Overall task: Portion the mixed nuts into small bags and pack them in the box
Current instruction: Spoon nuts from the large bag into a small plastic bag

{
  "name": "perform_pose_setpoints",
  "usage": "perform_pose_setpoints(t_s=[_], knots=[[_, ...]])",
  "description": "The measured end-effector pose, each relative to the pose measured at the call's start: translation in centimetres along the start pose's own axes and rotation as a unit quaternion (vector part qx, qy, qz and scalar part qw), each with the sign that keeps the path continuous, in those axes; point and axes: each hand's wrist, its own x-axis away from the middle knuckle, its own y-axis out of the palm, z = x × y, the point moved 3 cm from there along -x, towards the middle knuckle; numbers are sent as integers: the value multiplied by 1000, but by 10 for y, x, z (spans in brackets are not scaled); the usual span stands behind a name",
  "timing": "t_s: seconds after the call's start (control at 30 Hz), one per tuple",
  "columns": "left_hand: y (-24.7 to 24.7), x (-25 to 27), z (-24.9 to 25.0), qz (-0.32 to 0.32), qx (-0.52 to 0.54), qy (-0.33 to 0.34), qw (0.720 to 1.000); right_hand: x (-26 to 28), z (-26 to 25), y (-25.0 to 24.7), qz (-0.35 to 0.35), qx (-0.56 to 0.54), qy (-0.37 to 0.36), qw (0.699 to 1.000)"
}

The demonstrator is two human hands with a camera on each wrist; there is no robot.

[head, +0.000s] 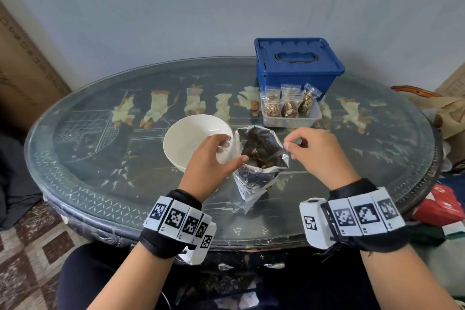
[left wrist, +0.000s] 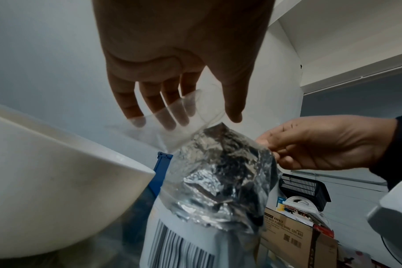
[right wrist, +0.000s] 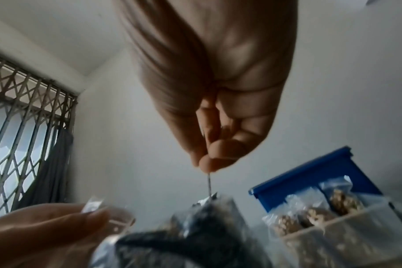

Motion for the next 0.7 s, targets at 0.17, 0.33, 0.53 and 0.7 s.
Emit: perform_pose_setpoints(t_s=[0.17,0.33,0.53,0.7], knots=[[6,1,-2,-13,1,-17,1000,-1,-6,20,53,-130,-4,990],[10,4,-3,-16,16,-29,999,1,-10,19,143,-104,-130,976],[12,5,-4,-26,24,-37,999,1,-2,34,95,-61,-203,973],[13,5,-5,-28,27,-36,999,-1,5,43,104,-57,-171,978]])
